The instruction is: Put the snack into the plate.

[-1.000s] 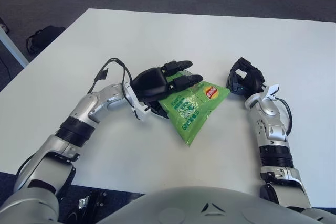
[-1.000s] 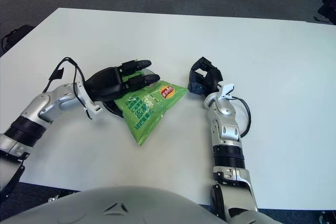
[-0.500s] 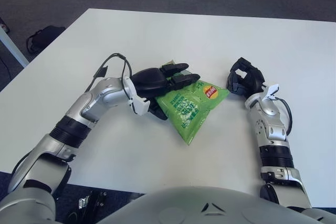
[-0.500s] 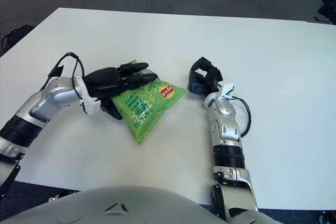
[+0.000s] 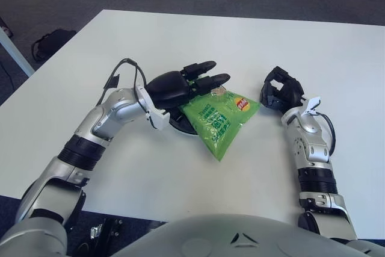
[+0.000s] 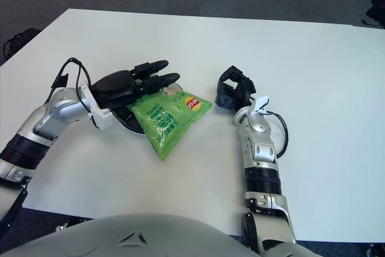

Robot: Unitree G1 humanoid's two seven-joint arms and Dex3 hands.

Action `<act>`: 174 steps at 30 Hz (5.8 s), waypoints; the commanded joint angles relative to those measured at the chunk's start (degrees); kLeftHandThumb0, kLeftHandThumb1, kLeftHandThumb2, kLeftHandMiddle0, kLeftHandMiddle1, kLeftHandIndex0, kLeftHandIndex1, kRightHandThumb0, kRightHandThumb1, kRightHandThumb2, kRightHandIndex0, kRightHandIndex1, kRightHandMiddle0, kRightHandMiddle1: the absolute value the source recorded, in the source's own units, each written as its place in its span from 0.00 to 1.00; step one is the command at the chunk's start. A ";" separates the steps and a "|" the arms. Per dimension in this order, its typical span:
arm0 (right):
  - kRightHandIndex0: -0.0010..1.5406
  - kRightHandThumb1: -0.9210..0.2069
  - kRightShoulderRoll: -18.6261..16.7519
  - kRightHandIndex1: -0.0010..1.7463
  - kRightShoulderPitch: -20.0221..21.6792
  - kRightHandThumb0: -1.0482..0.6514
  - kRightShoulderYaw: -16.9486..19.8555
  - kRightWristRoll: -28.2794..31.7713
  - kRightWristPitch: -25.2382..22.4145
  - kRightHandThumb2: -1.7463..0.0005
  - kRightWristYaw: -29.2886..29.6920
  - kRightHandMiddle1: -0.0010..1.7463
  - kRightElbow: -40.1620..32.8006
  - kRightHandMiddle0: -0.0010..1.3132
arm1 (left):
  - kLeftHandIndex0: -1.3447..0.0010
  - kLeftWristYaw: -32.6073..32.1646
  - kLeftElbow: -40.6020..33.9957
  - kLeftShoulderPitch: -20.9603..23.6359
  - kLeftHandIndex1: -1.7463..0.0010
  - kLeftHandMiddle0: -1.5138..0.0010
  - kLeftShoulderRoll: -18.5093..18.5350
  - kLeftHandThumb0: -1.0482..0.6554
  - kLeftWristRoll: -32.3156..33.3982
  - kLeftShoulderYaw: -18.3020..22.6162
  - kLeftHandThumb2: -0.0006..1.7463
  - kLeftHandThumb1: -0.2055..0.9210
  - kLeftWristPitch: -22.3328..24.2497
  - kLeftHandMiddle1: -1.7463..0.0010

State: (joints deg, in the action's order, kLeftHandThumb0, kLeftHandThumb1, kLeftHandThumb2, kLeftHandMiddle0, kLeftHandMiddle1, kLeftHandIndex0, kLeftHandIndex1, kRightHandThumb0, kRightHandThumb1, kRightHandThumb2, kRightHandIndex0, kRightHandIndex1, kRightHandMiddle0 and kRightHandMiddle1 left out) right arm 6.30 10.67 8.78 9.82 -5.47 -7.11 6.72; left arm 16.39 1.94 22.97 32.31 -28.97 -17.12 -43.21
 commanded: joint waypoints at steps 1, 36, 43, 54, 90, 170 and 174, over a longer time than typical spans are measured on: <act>0.63 0.51 -0.05 1.00 -3.25 0.34 0.01 0.50 -2.71 0.27 -0.43 1.00 2.08 0.45 | 1.00 -2.21 1.64 0.12 1.00 1.00 -0.46 0.00 -0.47 1.33 0.25 1.00 -1.26 1.00; 0.63 0.51 1.11 1.00 -2.96 0.34 -0.74 -0.46 -2.17 0.27 -1.14 1.00 3.31 0.45 | 1.00 7.78 0.99 -1.56 1.00 1.00 3.19 0.02 15.53 6.86 0.15 0.96 3.55 1.00; 0.63 0.50 1.03 1.00 -2.78 0.34 -0.38 0.44 -3.36 0.28 -1.59 1.00 3.21 0.44 | 1.00 11.99 0.50 -3.79 1.00 1.00 5.42 0.02 22.01 8.02 0.14 0.95 3.73 1.00; 0.62 0.47 1.25 1.00 -2.59 0.35 -0.10 1.15 -4.86 0.30 -2.10 1.00 2.98 0.42 | 1.00 19.36 1.48 -5.64 1.00 1.00 9.03 0.00 31.25 10.84 0.15 0.98 6.06 1.00; 0.60 0.46 1.99 1.00 -2.46 0.35 -0.60 0.07 -6.78 0.31 -2.02 1.00 2.54 0.41 | 1.00 23.82 -3.21 -11.01 0.92 0.99 12.20 0.07 32.43 20.70 0.34 0.70 20.03 1.00; 0.64 0.50 1.86 1.00 -3.93 0.34 -1.93 -1.23 -6.22 0.28 0.52 1.00 0.11 0.44 | 0.58 -7.93 19.36 -14.26 0.00 0.13 -24.33 0.35 42.51 30.17 0.71 0.52 33.82 0.00; 0.64 0.51 1.66 1.00 -3.98 0.34 -1.86 -1.38 -5.50 0.27 1.15 1.00 0.25 0.45 | 0.58 -6.87 19.36 -14.89 0.00 0.13 -24.51 0.34 42.50 29.72 0.71 0.52 31.33 0.00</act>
State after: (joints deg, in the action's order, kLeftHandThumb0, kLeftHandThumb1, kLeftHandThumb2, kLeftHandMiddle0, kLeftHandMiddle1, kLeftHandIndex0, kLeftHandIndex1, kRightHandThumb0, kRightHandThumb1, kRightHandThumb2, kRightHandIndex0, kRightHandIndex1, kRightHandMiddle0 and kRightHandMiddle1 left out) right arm 8.82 9.94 7.11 9.06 -9.25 -6.63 4.93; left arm 8.55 19.25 12.85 10.91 13.92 13.51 -9.81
